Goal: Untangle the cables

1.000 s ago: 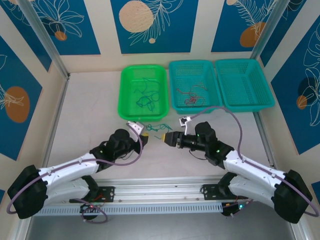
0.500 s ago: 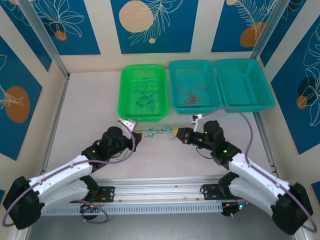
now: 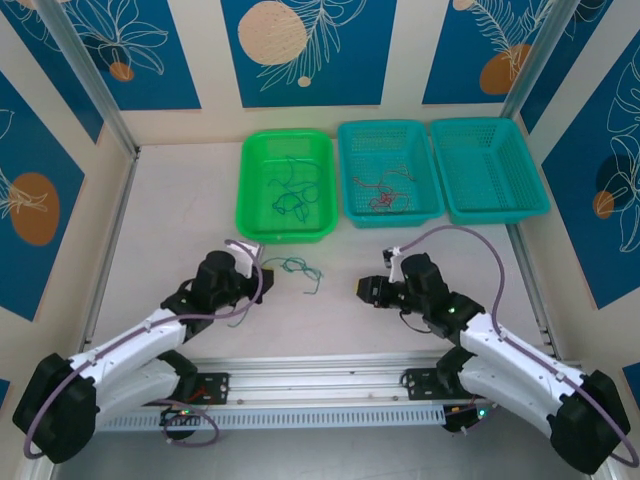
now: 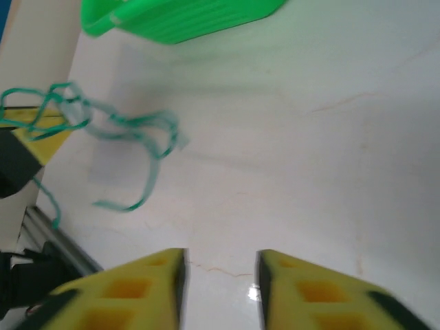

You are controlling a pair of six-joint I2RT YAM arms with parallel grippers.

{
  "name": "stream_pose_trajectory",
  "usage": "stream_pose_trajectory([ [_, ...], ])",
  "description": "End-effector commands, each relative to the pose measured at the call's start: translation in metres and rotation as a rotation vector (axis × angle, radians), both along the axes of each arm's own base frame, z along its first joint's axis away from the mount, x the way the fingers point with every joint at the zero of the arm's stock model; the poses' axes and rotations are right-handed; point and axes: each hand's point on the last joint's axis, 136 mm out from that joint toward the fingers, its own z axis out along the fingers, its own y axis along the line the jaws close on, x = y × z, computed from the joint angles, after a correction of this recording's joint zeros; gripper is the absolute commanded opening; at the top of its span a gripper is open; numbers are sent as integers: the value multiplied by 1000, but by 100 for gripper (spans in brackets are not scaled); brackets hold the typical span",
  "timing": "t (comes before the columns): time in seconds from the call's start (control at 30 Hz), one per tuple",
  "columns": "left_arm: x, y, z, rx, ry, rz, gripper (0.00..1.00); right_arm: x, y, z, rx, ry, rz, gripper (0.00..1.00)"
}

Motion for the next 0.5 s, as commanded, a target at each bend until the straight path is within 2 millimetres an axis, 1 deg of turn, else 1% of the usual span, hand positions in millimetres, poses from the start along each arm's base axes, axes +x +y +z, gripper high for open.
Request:
stream_pose_trajectory([
  [0.0,-6,-22,19,-41,-50,-129,0,-1,26,42,-28,-182,183,48],
  [0.1,-13,-26,19,-32,-46,-172,0,-5,48,60,-56,-256,312,52],
  [0.2,-21,-34,22,-44,-63,-230,0,8,63,67,-71,-240,333,54],
  [0.27,-24,-36,23,-44,-70,-241,0,15,77,70,-32,-178,365,49],
  [0.37,-24,-36,23,-42,-74,-234,0,18,97,72,46,-122,418,43],
  [0.47,-23,-33,25,-37,-84,-222,0,20,104,68,94,-75,432,41],
])
